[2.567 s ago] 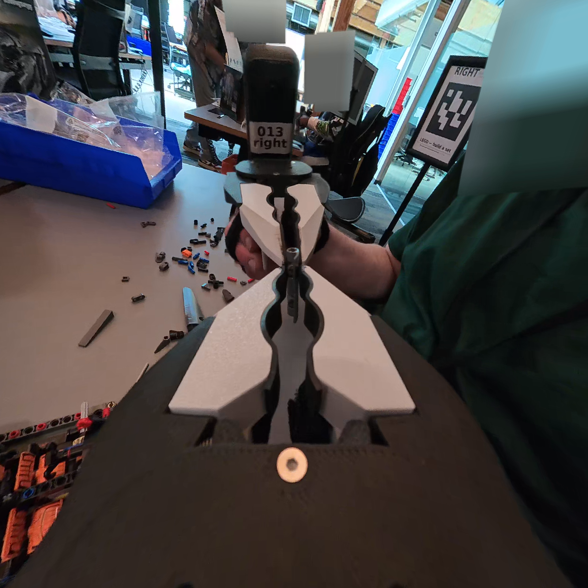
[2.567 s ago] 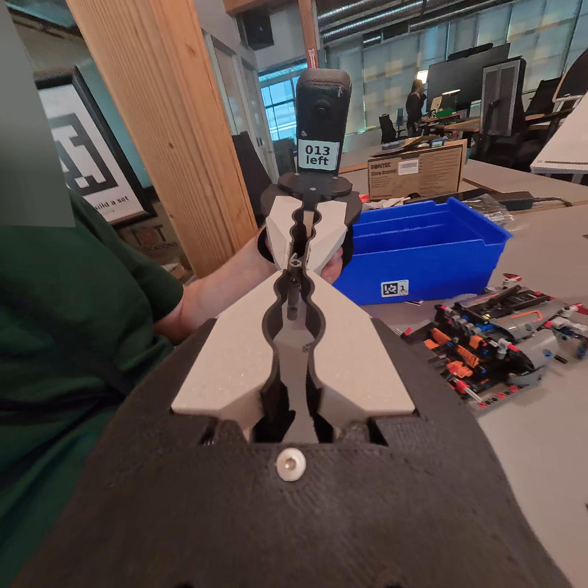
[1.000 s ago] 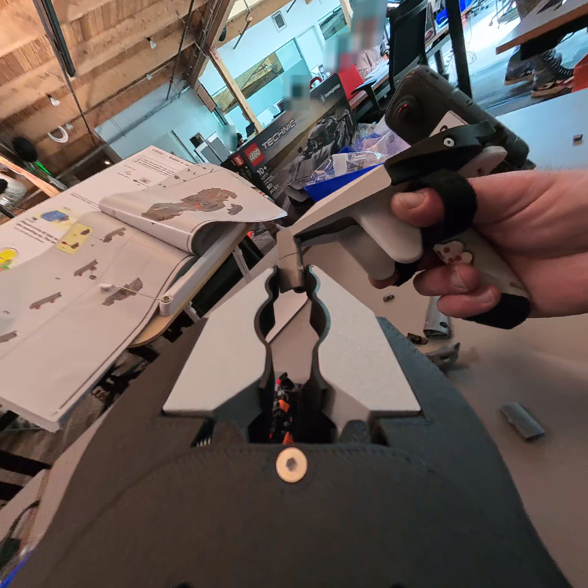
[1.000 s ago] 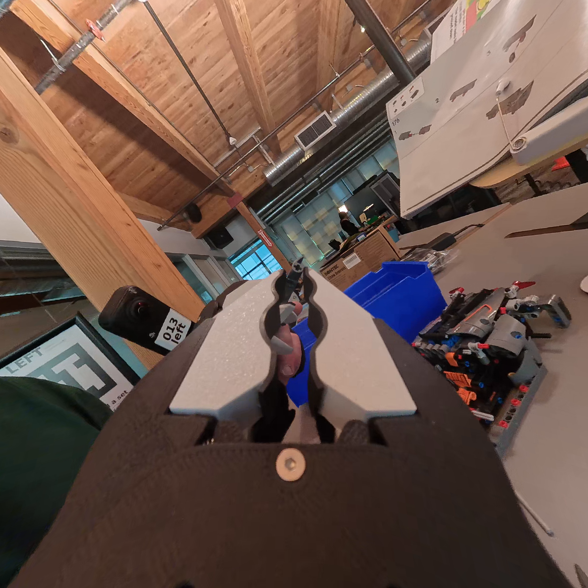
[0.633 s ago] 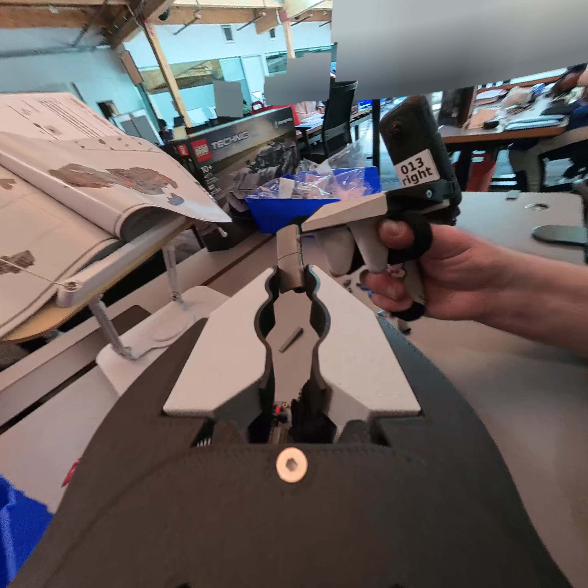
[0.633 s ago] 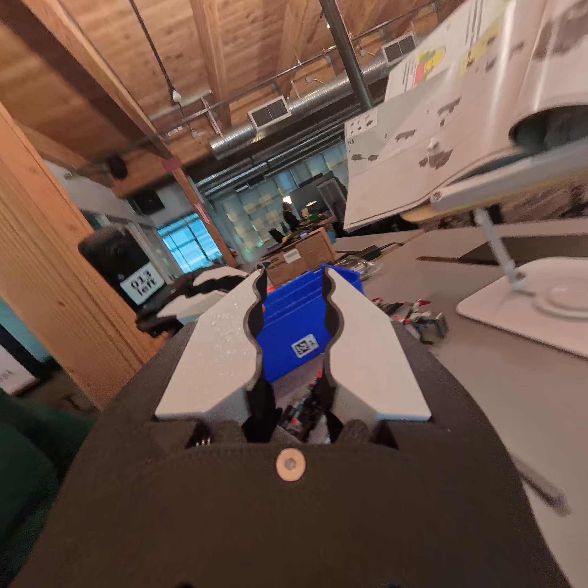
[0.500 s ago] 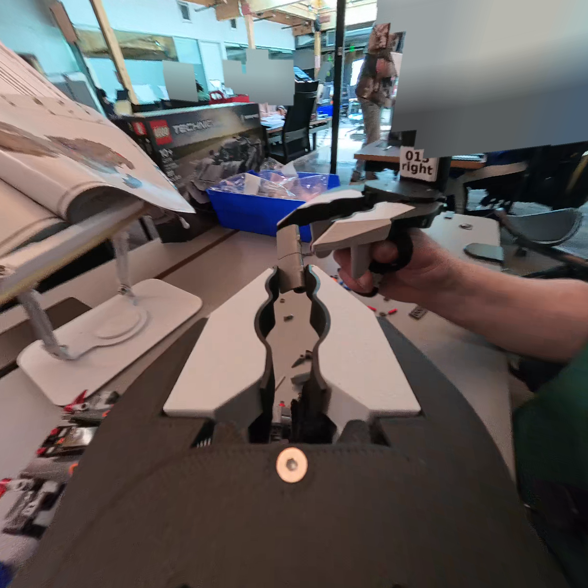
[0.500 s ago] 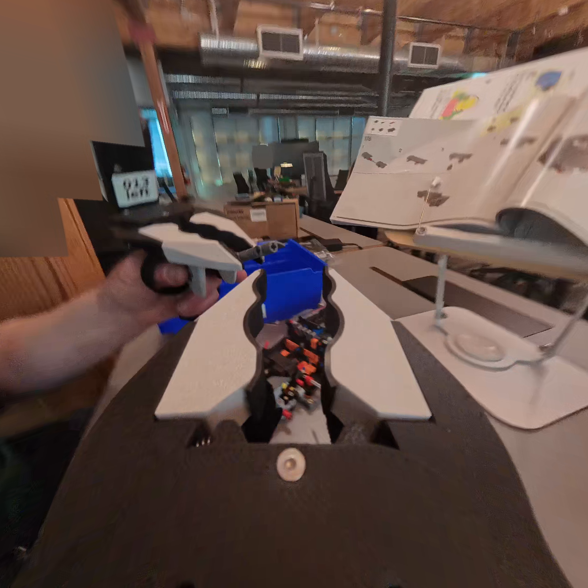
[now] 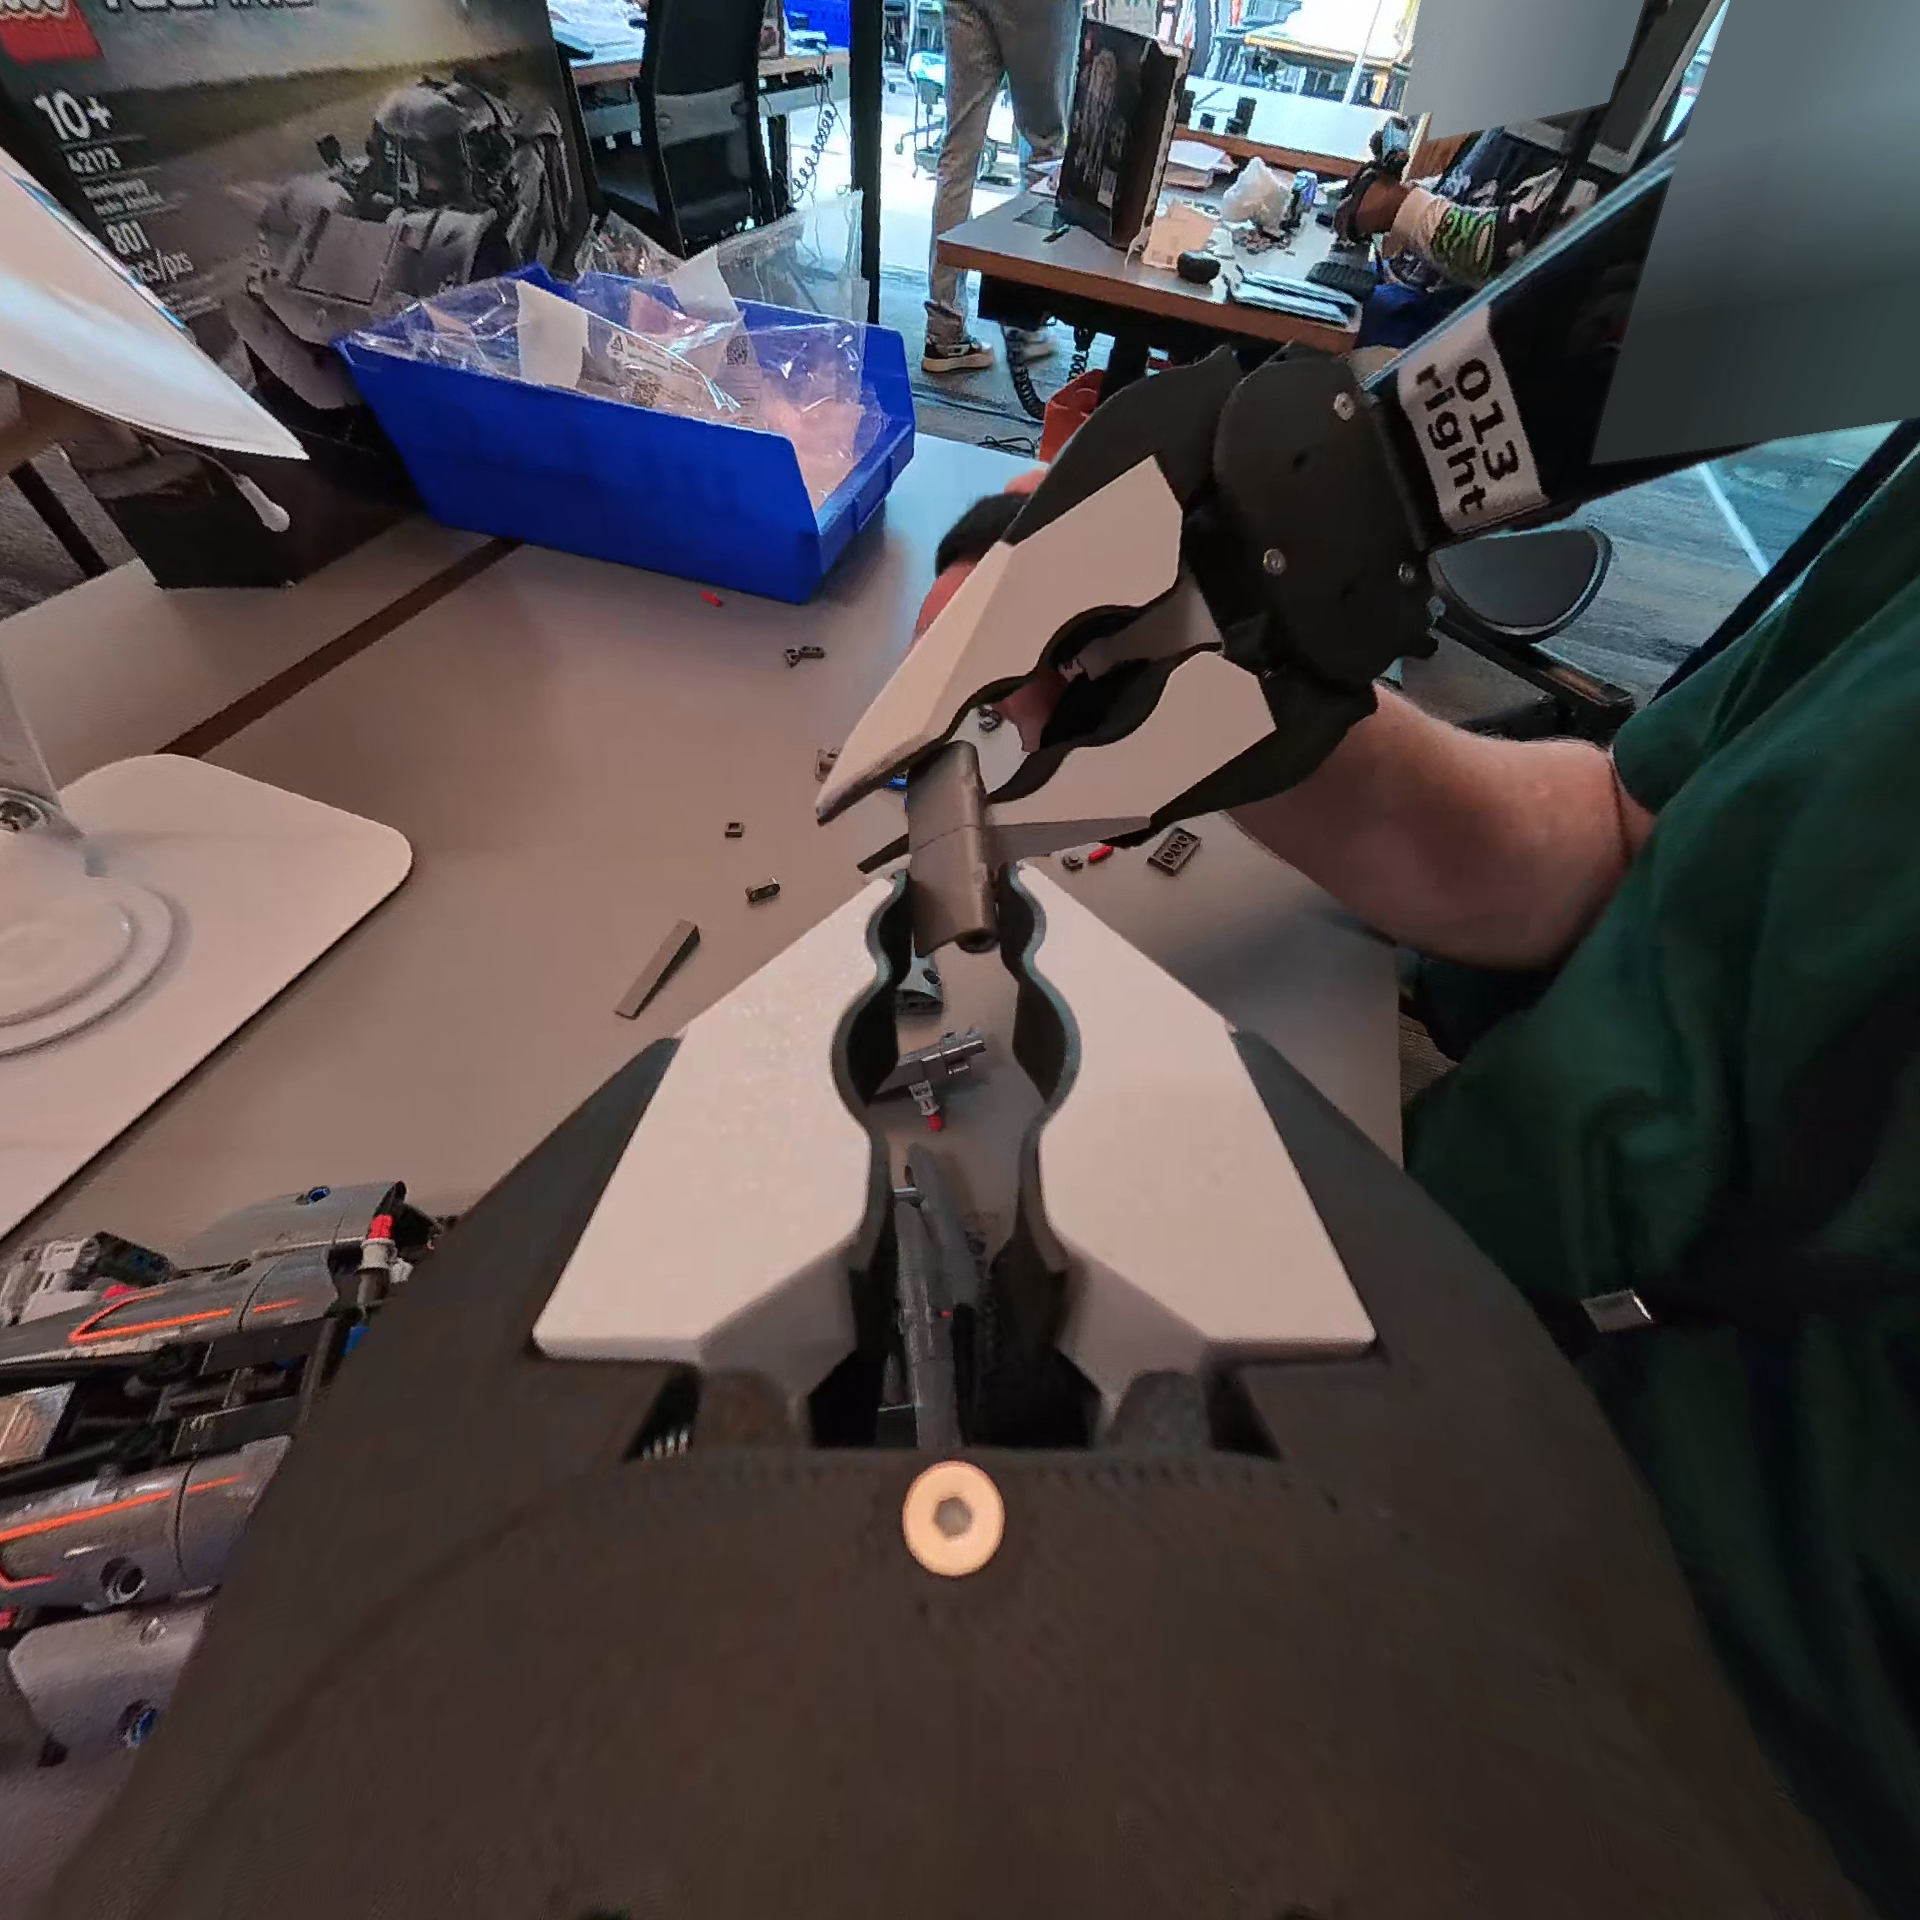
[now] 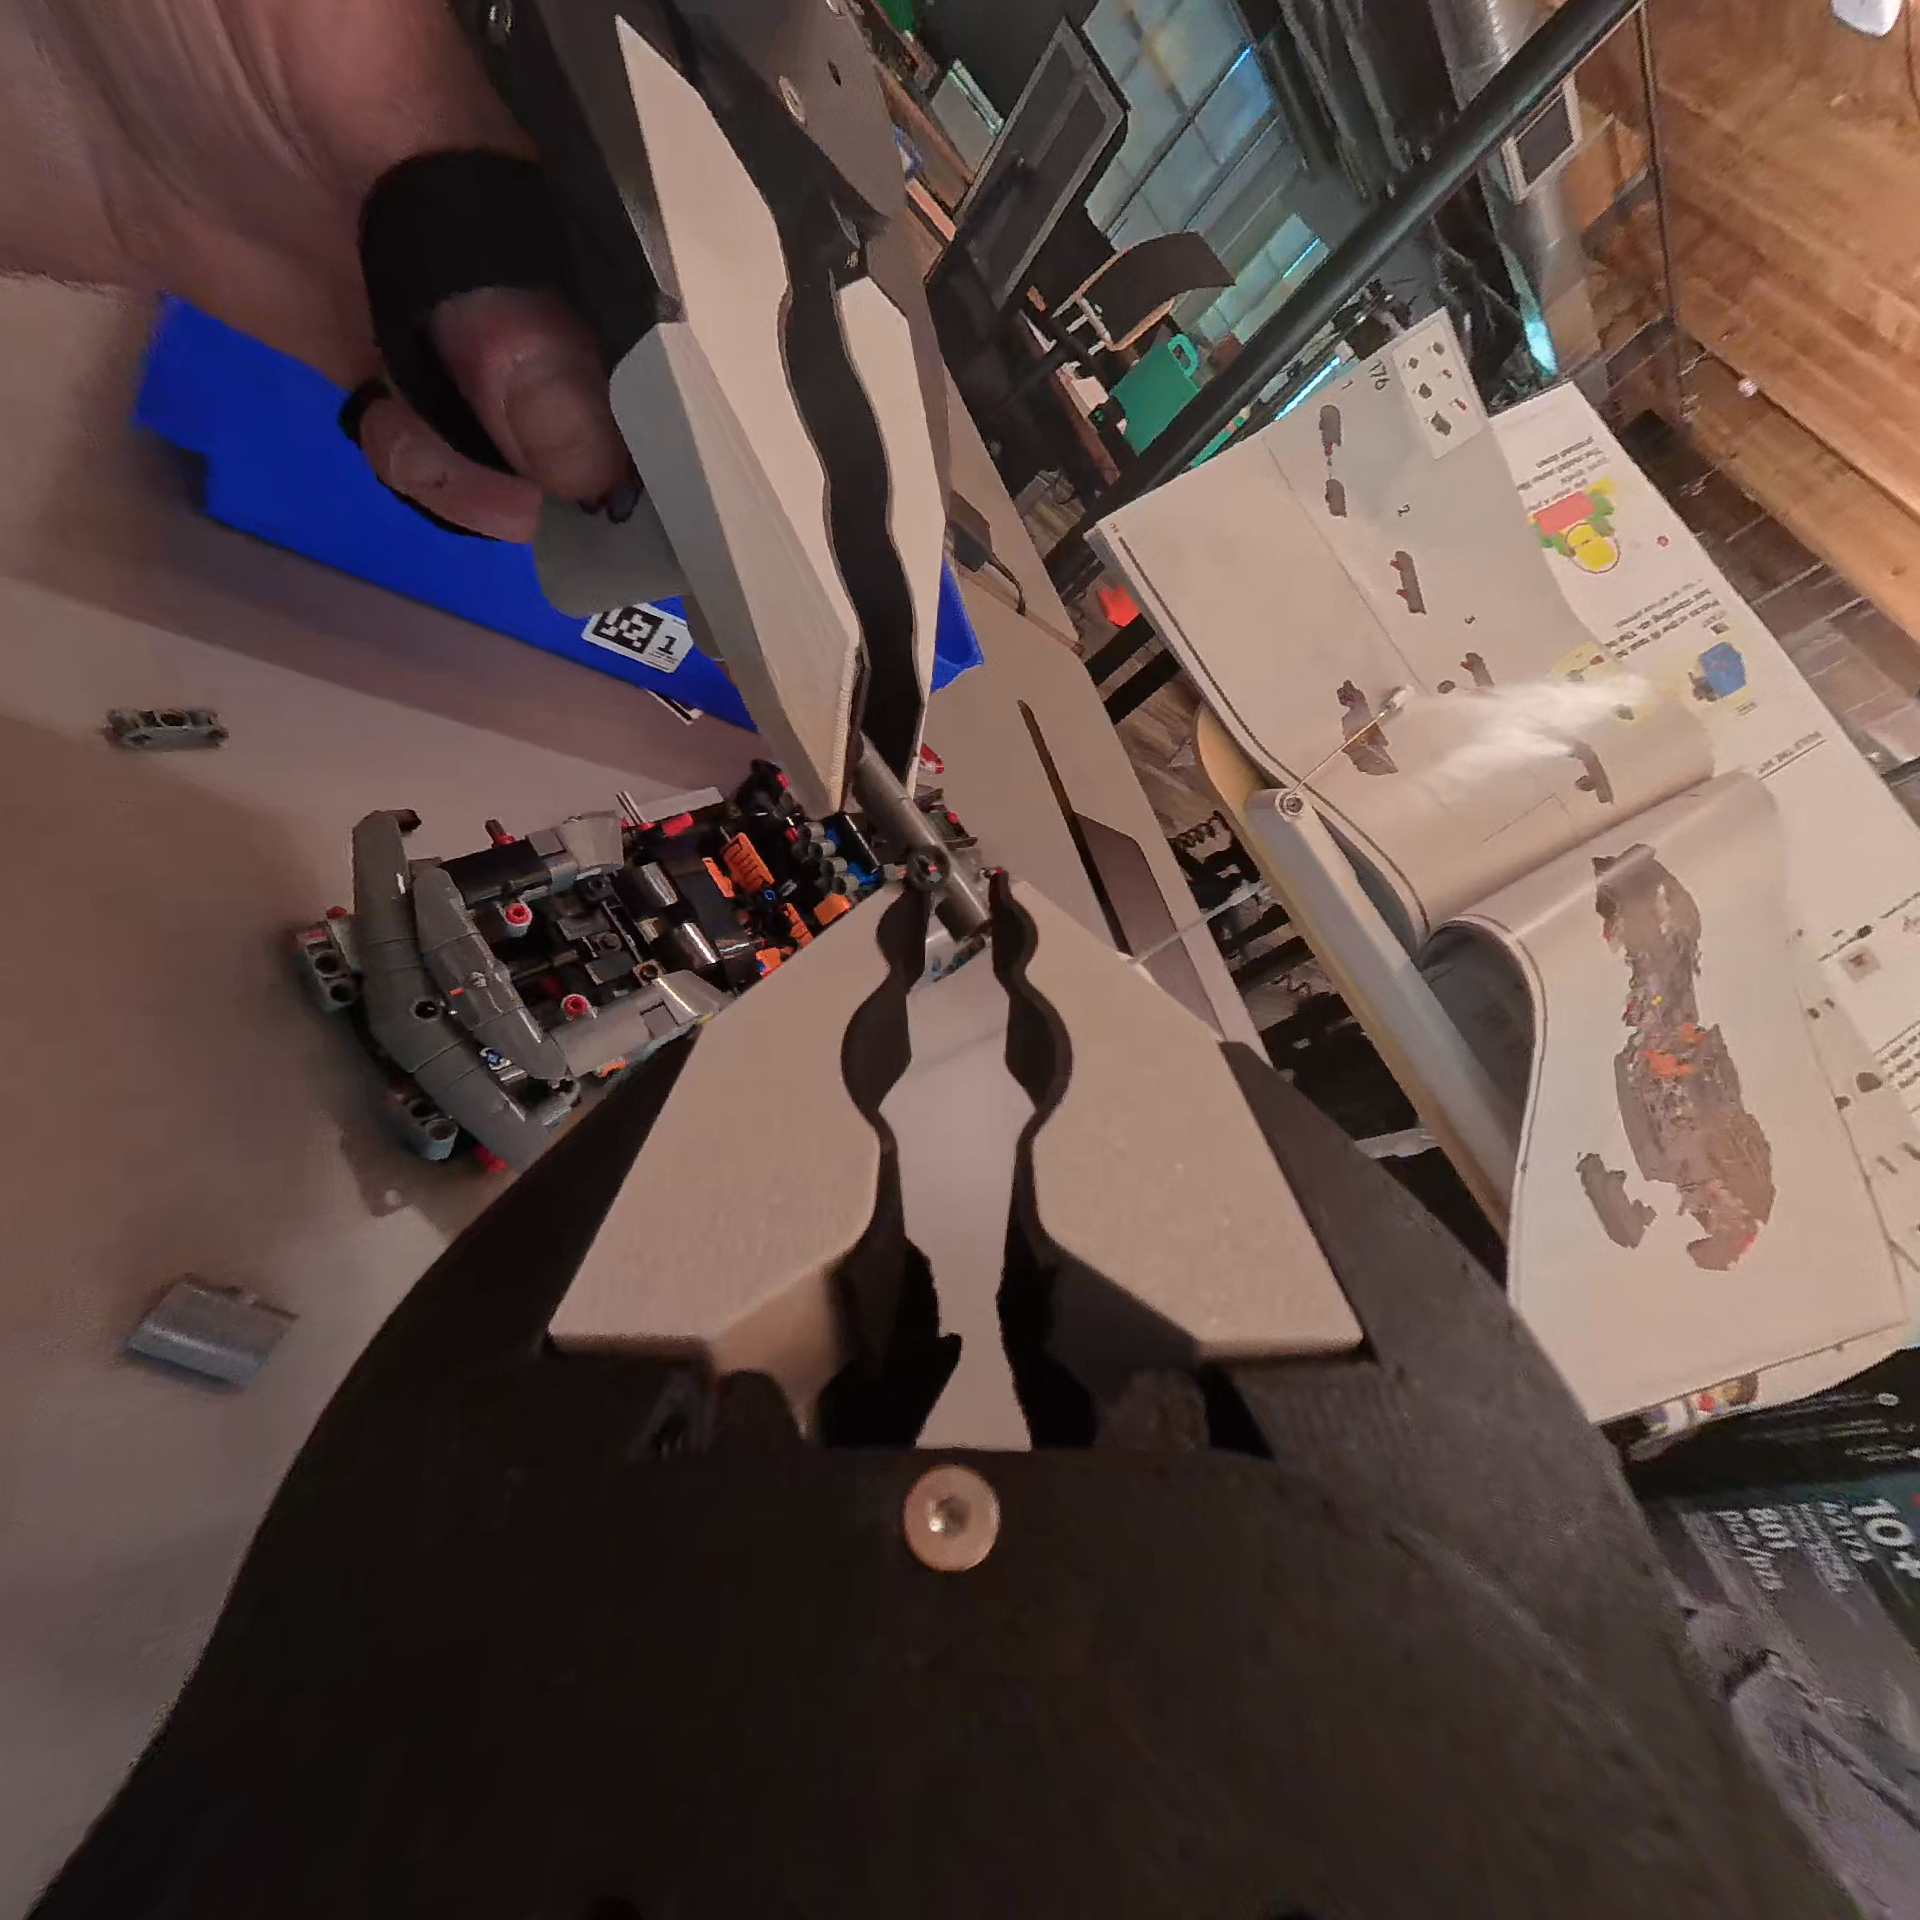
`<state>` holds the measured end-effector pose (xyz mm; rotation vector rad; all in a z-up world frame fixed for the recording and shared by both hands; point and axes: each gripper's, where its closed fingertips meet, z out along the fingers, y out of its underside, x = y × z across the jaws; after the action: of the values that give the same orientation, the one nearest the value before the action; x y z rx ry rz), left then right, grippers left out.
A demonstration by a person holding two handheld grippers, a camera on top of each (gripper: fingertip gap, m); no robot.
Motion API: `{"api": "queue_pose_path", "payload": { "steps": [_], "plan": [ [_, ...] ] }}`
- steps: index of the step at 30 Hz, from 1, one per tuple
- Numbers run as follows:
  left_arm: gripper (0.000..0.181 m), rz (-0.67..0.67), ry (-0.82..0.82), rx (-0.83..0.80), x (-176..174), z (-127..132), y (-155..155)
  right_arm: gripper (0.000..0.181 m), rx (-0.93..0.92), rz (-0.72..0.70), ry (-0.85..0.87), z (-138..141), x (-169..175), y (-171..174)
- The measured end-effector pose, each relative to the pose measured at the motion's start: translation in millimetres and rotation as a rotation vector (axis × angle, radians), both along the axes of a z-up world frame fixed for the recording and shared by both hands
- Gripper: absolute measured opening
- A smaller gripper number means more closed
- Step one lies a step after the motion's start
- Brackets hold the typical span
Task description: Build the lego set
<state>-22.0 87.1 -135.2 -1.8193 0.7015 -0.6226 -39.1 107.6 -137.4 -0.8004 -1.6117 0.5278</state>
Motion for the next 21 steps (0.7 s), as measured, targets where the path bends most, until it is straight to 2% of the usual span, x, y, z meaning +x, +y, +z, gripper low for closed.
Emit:
{"api": "queue_pose_path", "payload": {
  "steps": [2,6,11,15,21],
  "plan": [
    [0.013,0.028,-0.024,0.056,-3.2,9.1,2.6,0.004,-0.066,0.028,-0.003,-1.0,0.5,-1.8],
    [0.011,0.052,0.014,0.126,-3.6,11.0,3.2,0.003,-0.307,0.113,0.055,8.6,1.1,-9.3],
    [0.009,0.051,-0.096,0.209,1.9,20.1,3.5,0.002,-0.57,0.216,0.119,12.1,-1.3,-20.1],
    [0.0,0.059,-0.168,0.243,2.6,24.6,6.6,0.003,-0.702,0.267,0.133,13.1,-2.6,-20.9],
    [0.0,0.046,-0.258,0.258,4.3,30.7,11.2,0.003,-0.858,0.336,0.168,19.2,-1.6,-20.5]
  ]
}}
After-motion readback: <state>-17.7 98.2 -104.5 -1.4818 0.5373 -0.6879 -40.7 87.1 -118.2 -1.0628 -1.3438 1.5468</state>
